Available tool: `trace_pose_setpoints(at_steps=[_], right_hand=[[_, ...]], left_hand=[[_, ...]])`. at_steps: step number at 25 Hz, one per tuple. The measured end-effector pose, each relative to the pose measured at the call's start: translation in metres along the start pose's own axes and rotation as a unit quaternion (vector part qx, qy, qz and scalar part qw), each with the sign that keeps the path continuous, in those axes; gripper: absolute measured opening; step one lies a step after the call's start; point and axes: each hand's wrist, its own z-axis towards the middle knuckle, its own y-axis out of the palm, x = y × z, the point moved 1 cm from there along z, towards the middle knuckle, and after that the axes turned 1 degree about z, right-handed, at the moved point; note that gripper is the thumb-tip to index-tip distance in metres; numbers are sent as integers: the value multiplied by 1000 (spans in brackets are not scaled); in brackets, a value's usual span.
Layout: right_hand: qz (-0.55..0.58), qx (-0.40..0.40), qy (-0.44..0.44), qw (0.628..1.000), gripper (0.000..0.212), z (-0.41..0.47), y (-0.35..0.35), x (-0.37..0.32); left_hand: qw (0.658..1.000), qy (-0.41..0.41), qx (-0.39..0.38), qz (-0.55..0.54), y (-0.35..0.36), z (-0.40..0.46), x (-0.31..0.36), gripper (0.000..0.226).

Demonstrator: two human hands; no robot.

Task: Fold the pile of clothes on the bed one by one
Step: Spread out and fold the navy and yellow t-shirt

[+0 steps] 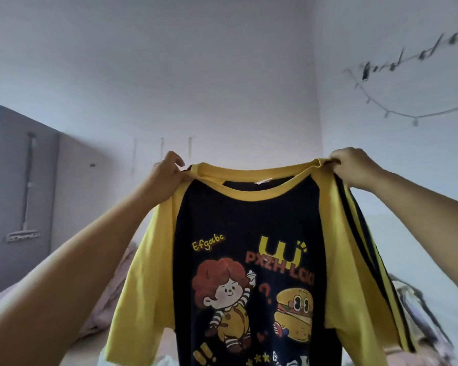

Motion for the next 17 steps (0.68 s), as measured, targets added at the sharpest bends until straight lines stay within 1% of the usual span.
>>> trace_pose_setpoints(at_steps=[2,3,4,7,9,13,15,16,17], right_hand=[[110,-18,64,992,17,3,1,-6],[145,-24,86,985,12,3,0,-8],[167,-29,99,981,9,4,0,-8],[164,-32,103,981,23,8,3,-2],[147,-21,94,984,24,11,6,0],[102,-14,83,991,29,7,6,-5],[76,-11,77,994,29,4,3,-7],[81,-13,86,993,28,3,2,-7],[91,-22,104,990,27,2,2,-7]], left_hand=[[1000,-17,7,9,3,2,5,8],[1000,-18,13,12,5,3,5,12],[1000,-20,18,7,5,3,5,15],[999,-45,31,-3,2,5,5,17],[998,-57,-5,-2,2,5,7,19],[992,-32,-122,-25,-3,4,9,16],[986,-11,-167,3,-8,5,4,14],[983,-8,-182,18,-10,4,1,14],[981,-12,-191,37,-11,3,0,20]])
